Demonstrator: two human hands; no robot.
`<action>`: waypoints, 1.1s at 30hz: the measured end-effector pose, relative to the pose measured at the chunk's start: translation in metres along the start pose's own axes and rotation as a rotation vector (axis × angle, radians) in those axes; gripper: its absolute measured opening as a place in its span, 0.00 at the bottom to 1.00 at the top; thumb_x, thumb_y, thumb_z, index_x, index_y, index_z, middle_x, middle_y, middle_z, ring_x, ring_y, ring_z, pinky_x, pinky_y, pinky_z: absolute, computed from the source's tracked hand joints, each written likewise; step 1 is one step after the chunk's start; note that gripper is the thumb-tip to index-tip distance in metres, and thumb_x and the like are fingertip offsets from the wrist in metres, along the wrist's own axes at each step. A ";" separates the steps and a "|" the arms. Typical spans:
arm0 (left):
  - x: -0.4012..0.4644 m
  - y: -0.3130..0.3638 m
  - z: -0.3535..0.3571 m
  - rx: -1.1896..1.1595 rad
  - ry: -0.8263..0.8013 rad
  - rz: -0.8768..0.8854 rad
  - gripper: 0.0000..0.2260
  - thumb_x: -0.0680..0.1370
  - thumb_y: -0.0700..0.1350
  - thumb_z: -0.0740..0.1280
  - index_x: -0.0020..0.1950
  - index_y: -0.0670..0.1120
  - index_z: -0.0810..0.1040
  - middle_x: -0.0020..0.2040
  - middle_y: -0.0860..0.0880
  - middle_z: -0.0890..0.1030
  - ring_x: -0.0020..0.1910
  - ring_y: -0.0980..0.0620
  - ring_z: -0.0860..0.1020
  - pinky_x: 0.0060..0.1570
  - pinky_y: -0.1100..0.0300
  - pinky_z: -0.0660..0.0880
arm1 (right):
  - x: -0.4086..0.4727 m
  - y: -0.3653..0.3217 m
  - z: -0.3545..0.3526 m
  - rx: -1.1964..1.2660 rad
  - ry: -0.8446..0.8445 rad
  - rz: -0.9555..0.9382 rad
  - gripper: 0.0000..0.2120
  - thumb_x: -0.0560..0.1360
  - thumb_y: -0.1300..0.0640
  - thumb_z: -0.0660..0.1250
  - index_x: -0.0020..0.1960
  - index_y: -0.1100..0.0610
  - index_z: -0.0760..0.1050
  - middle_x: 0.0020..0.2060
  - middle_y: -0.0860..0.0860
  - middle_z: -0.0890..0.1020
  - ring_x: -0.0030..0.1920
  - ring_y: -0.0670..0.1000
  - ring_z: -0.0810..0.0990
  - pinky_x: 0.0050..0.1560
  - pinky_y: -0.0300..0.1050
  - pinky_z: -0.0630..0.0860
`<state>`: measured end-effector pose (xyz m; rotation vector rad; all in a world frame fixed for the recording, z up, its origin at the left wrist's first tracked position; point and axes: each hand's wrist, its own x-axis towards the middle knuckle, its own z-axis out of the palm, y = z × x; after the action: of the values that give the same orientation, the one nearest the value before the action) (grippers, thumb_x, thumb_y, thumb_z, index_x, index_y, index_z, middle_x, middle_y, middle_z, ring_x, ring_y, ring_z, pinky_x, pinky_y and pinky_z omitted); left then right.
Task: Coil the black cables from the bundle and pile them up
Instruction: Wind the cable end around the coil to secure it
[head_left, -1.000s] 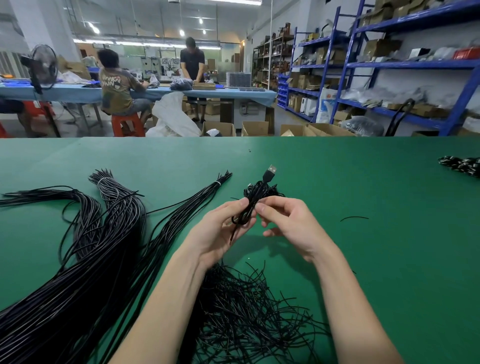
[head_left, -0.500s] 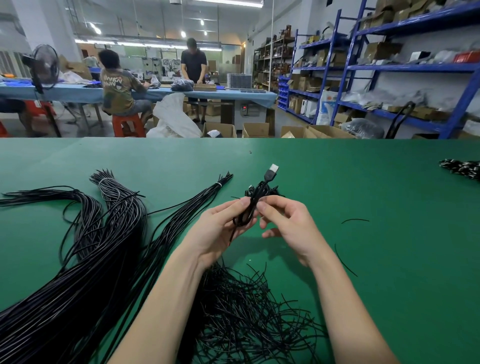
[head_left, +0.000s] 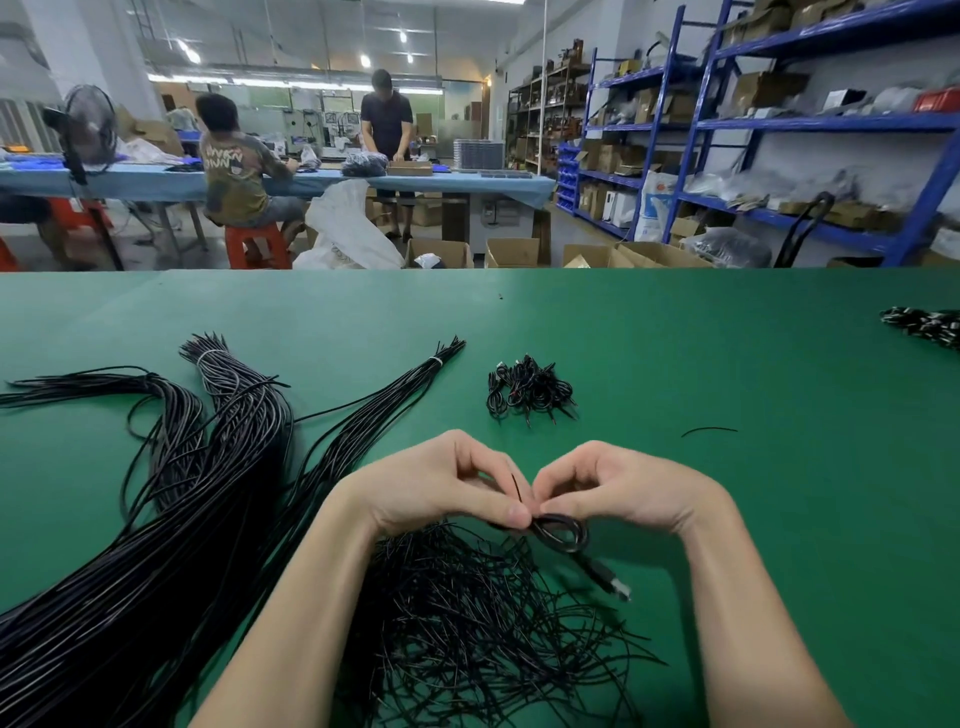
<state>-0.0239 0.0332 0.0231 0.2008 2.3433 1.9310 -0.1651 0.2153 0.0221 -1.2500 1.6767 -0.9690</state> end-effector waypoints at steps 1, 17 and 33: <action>0.001 0.003 -0.001 0.093 -0.012 -0.033 0.03 0.71 0.39 0.77 0.42 0.45 0.87 0.47 0.49 0.86 0.45 0.53 0.82 0.50 0.64 0.75 | -0.001 -0.004 -0.002 -0.067 -0.016 0.043 0.04 0.79 0.58 0.71 0.48 0.52 0.84 0.38 0.49 0.81 0.39 0.48 0.74 0.41 0.39 0.72; 0.024 0.010 0.007 0.416 0.924 -0.089 0.11 0.65 0.43 0.81 0.36 0.46 0.80 0.34 0.50 0.84 0.31 0.56 0.79 0.33 0.73 0.70 | 0.044 -0.028 0.025 -0.467 0.874 -0.029 0.06 0.74 0.54 0.73 0.38 0.48 0.82 0.30 0.44 0.82 0.34 0.45 0.80 0.40 0.42 0.78; 0.018 0.006 -0.009 -0.372 0.607 -0.126 0.02 0.74 0.36 0.74 0.44 0.42 0.85 0.44 0.43 0.86 0.41 0.51 0.84 0.42 0.63 0.80 | 0.028 -0.020 0.018 -0.288 0.828 -0.285 0.06 0.73 0.59 0.78 0.41 0.49 0.86 0.37 0.42 0.86 0.40 0.43 0.85 0.47 0.40 0.81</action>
<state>-0.0428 0.0282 0.0312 -0.6277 2.1393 2.5737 -0.1469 0.1818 0.0296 -1.3971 2.3698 -1.6121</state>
